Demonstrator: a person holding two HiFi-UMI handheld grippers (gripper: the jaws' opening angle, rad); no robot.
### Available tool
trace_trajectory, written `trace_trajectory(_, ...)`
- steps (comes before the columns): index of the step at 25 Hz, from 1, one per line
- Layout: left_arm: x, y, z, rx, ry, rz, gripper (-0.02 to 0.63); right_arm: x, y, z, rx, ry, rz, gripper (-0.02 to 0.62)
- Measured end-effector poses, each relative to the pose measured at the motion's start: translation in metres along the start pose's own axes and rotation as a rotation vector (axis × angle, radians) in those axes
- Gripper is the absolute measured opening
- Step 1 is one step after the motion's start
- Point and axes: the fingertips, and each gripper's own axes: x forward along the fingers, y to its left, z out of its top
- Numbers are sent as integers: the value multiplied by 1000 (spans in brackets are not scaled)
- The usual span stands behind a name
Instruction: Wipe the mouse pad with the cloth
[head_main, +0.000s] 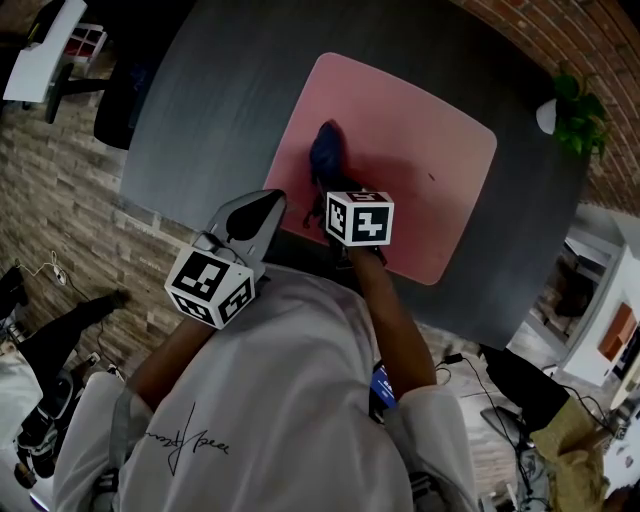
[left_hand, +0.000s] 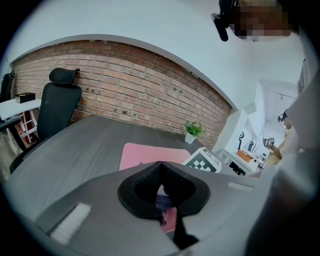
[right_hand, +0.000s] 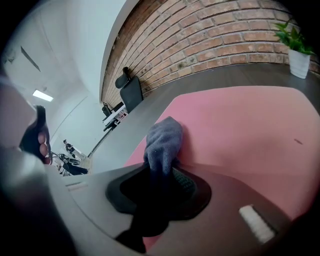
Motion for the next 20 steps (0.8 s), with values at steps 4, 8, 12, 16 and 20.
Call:
trace_trajectory(4, 2, -1, 1, 9, 4, -2, 12, -2, -5, 2, 9, -7, -2, 89)
trace_trajectory(8, 6, -6, 0, 7, 5, -7, 12, -8, -14, 2, 13, -7, -13, 89)
trace_trajectory(12, 6, -7, 0, 12, 9, -14, 12, -12, -18, 2, 20, -12, -21, 89)
trace_trajectory(16, 10, -10, -1, 19, 12, -9, 12, -16, -26, 2, 24, -16, -22, 89)
trace_trajectory(20, 12, -14, -1, 19, 11, -12, 12, -22, -34, 0, 27, -17, -26, 89)
